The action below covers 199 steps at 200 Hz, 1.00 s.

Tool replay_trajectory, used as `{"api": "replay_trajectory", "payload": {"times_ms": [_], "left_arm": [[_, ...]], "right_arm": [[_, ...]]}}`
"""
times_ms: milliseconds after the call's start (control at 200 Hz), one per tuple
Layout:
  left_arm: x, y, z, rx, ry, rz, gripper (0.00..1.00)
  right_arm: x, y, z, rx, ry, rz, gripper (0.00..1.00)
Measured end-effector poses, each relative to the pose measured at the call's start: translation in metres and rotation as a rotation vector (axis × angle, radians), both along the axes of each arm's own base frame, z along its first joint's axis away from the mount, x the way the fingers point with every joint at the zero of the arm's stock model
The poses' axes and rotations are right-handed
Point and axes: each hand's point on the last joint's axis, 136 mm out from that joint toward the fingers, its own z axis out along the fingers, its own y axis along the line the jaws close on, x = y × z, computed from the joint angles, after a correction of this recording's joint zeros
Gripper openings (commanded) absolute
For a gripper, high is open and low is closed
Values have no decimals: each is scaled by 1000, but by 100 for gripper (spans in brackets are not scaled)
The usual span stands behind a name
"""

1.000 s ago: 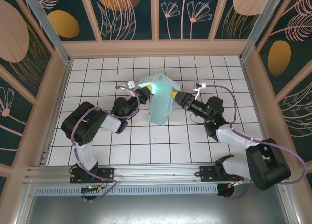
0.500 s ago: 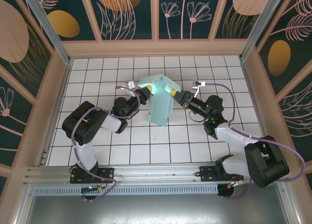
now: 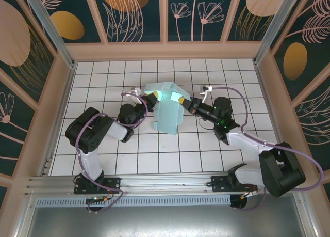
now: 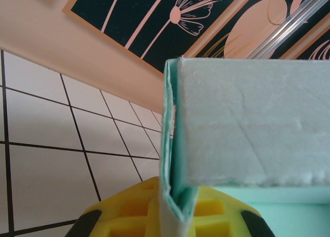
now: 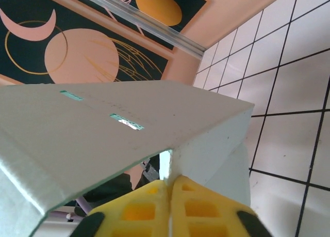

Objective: Fold the paper box

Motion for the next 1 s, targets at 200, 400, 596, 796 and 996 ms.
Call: {"api": "replay_trajectory", "payload": {"times_ms": [200,400,596,796,996], "left_arm": [[-1,0,-4,22,3,1,0],[0,5,-13,64,5,26,0],[-2,13,-13,94,0,65,0],[-2,19,-8,135,-29,97,0],[-3,20,0,109,-27,120,0]], "right_arm": [[-1,2,-5,-23,5,0,9],[2,-1,-22,-90,54,-24,0],[7,4,-21,-153,62,-45,9],[9,3,-25,-176,75,-67,15],[9,-10,-24,-202,69,-136,64]]}}
